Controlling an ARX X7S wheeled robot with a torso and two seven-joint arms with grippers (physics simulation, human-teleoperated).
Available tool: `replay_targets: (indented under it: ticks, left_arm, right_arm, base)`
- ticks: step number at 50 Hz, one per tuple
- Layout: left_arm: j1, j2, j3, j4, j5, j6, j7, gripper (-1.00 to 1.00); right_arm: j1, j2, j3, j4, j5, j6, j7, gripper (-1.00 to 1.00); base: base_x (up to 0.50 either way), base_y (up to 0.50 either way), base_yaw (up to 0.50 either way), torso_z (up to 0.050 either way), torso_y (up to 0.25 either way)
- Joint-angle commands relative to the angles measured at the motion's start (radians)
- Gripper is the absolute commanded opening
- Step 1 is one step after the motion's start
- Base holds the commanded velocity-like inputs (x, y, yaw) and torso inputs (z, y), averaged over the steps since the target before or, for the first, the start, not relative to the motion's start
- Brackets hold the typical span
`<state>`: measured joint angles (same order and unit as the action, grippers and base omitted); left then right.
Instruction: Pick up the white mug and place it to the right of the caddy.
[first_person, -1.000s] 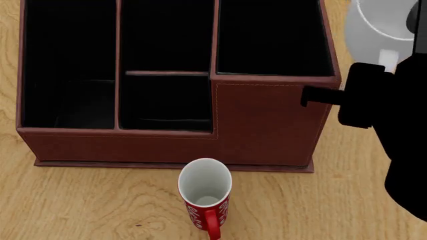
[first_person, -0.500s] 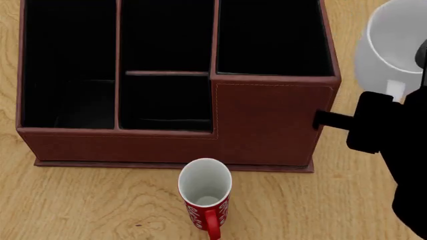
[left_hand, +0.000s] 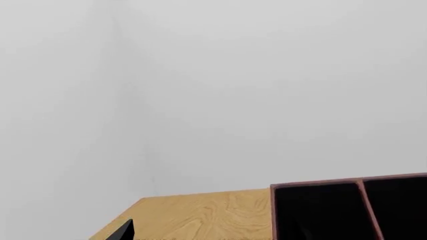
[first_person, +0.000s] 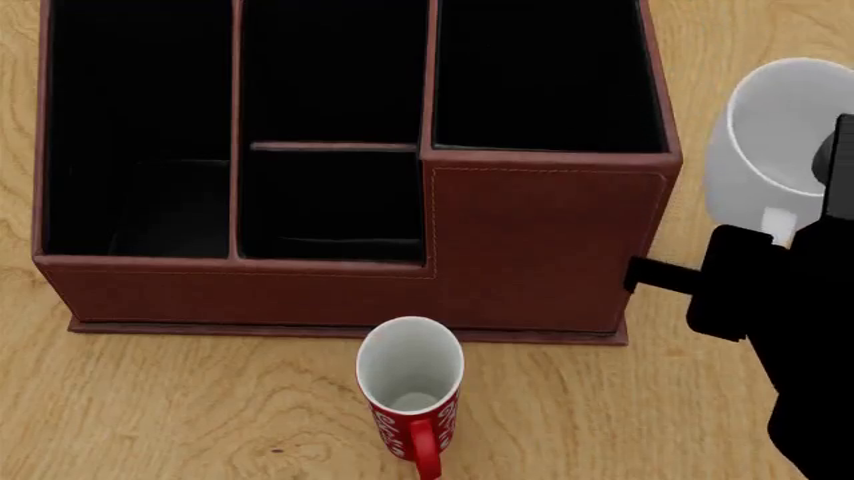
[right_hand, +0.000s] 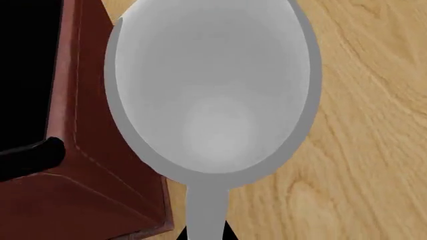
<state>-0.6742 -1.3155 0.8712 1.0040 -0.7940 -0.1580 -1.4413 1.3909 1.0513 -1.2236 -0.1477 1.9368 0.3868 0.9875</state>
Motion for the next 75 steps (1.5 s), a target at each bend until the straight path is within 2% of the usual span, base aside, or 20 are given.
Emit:
replay_targets:
  ticks: [1,75]
  left_arm:
    - [0.011,0.000,0.003,-0.008,0.010,0.010,0.004,1.00]
    - [0.044,0.045,-0.003,-0.068,0.028,0.020,0.042,1.00]
  right_arm:
    - [-0.014,-0.019,-0.002,0.041,-0.040,0.001,-0.023,-1.00]
    - [-0.156,-0.131,-0.059,0.274,-0.089,-0.046,-0.135,-1.00]
  base:
    - [0.00,0.00,0.00,0.000,0.010]
    - [0.00,0.00,0.00,0.000,0.001]
